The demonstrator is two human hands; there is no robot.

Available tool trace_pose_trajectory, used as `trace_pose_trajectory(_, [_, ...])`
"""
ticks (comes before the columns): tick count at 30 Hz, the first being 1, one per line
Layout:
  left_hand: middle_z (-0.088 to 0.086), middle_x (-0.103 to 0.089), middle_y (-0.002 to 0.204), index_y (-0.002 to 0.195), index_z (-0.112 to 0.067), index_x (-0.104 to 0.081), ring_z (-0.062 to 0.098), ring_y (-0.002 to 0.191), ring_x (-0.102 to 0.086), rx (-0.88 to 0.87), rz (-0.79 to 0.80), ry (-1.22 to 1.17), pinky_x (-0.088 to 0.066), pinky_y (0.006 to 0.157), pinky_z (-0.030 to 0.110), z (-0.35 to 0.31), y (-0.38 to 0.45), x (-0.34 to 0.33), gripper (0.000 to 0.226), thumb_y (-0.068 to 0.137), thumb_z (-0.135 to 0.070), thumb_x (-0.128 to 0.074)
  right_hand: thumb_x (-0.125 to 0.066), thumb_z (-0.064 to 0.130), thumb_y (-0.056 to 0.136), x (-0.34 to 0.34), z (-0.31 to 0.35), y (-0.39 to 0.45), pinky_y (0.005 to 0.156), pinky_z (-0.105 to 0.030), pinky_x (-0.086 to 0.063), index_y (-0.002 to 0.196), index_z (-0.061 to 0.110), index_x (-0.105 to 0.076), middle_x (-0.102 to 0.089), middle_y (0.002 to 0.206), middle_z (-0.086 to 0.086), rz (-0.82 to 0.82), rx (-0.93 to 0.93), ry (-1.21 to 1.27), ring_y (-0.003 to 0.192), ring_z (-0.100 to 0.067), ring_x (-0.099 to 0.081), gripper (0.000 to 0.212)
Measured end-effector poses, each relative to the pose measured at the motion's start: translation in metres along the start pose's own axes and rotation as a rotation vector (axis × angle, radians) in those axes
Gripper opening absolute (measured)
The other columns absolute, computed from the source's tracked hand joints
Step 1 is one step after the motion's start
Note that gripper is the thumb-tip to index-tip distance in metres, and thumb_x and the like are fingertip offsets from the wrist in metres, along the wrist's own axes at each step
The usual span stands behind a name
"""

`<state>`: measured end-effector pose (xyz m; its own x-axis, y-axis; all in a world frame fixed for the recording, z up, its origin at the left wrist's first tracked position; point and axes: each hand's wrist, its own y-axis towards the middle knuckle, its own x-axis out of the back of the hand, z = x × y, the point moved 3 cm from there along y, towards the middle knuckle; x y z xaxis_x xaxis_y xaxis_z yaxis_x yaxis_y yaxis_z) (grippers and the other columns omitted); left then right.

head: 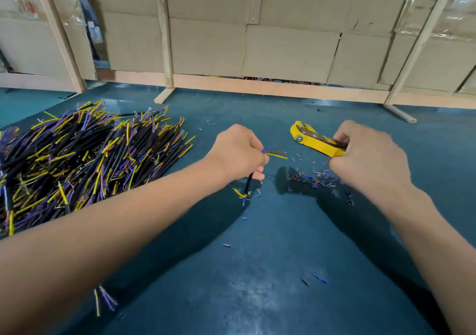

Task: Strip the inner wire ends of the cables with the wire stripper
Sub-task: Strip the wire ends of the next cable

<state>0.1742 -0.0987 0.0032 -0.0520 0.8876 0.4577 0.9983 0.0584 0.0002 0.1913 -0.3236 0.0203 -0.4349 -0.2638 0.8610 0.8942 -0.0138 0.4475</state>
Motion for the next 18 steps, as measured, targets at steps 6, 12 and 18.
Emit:
trace_pose_trajectory(6, [0.012, -0.064, 0.061, 0.071, -0.012, -0.051, 0.028, 0.071, -0.076, 0.040, -0.083, 0.085, -0.062, 0.078, 0.046, -0.008, 0.032, -0.030, 0.024, 0.084, 0.008, -0.052, -0.065, 0.012, 0.068, 0.000, -0.016, 0.007, 0.052, -0.027, -0.022, 0.090, 0.028, -0.057, -0.049, 0.080, 0.003, -0.023, -0.068, -0.074, 0.074, -0.028, -0.045, 0.029])
trace_pose_trajectory(12, [0.007, -0.058, 0.085, 0.100, -0.011, -0.067, 0.031, 0.077, -0.058, -0.101, -0.066, 0.720, -0.051, 0.067, 0.036, -0.021, 0.043, -0.034, 0.024, 0.080, -0.007, -0.054, -0.065, 0.013, 0.068, -0.006, -0.024, 0.011, 0.053, -0.029, -0.027, 0.088, 0.026, -0.057, -0.051, 0.077, 0.004, 0.026, -0.133, -0.056, 0.067, -0.023, -0.045, 0.025])
trace_pose_trajectory(18, [0.008, -0.050, 0.090, 0.107, -0.011, -0.050, 0.034, 0.080, -0.052, -0.251, -0.041, 0.890, -0.042, 0.065, 0.037, -0.021, 0.045, -0.033, 0.025, 0.091, -0.026, -0.062, -0.065, 0.013, 0.067, -0.010, -0.022, 0.010, 0.052, -0.026, -0.025, 0.086, 0.027, -0.057, -0.056, 0.083, -0.001, 0.057, -0.121, -0.038, 0.064, -0.019, -0.044, 0.026])
